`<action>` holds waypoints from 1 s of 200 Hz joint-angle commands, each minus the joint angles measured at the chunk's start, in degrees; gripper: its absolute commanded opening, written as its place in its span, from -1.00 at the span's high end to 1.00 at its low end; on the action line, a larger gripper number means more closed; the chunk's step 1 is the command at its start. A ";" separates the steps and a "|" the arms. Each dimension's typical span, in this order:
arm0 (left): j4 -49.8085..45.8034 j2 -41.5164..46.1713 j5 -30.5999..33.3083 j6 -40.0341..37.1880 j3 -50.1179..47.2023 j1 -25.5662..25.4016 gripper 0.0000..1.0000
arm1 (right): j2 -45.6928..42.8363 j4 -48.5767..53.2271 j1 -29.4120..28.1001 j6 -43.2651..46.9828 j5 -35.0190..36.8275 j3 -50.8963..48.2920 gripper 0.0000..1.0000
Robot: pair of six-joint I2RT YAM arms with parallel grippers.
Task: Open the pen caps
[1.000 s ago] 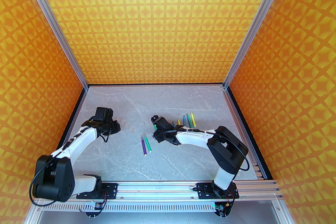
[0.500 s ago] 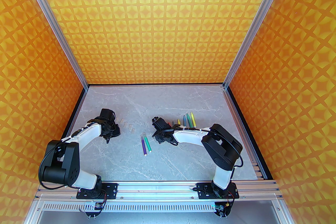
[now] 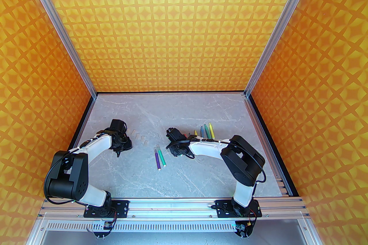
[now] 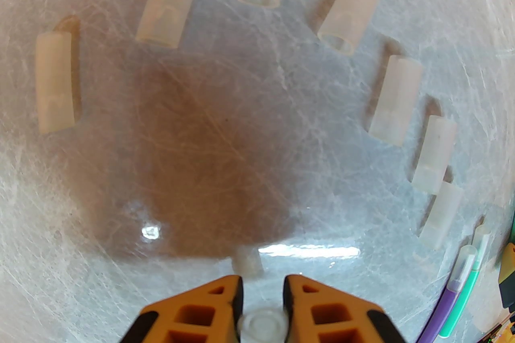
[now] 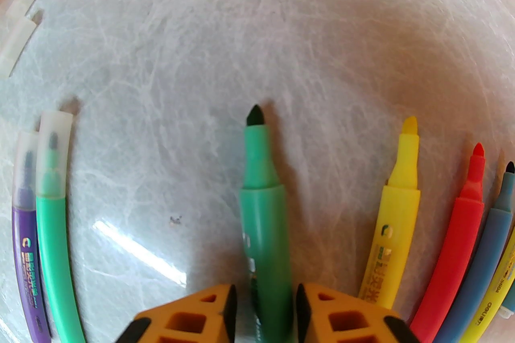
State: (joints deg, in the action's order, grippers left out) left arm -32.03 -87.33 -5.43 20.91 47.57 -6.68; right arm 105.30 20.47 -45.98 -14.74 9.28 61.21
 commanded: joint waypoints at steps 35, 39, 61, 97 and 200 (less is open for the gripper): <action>-1.75 3.39 0.05 -0.91 1.38 0.31 0.26 | -3.02 4.31 0.19 0.30 0.35 2.23 0.20; -1.74 3.87 -0.09 -0.79 1.46 0.34 0.26 | -3.36 4.77 0.13 0.37 0.30 2.42 0.17; -1.46 7.09 -1.51 -0.52 1.63 0.26 0.15 | -5.28 6.74 -0.47 0.55 1.08 2.92 0.11; 0.66 15.30 -4.02 -1.25 0.38 0.26 -0.17 | -7.02 9.78 -1.83 -0.51 1.31 4.15 0.06; 11.24 28.19 -8.40 -4.37 -6.35 0.26 -0.67 | -2.69 15.69 -7.62 -6.22 -7.90 9.55 0.06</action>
State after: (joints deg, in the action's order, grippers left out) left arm -23.90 -58.11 -11.25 17.87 42.04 -6.68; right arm 100.20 33.30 -52.31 -18.50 5.06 68.27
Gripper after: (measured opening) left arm 0.833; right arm 0.472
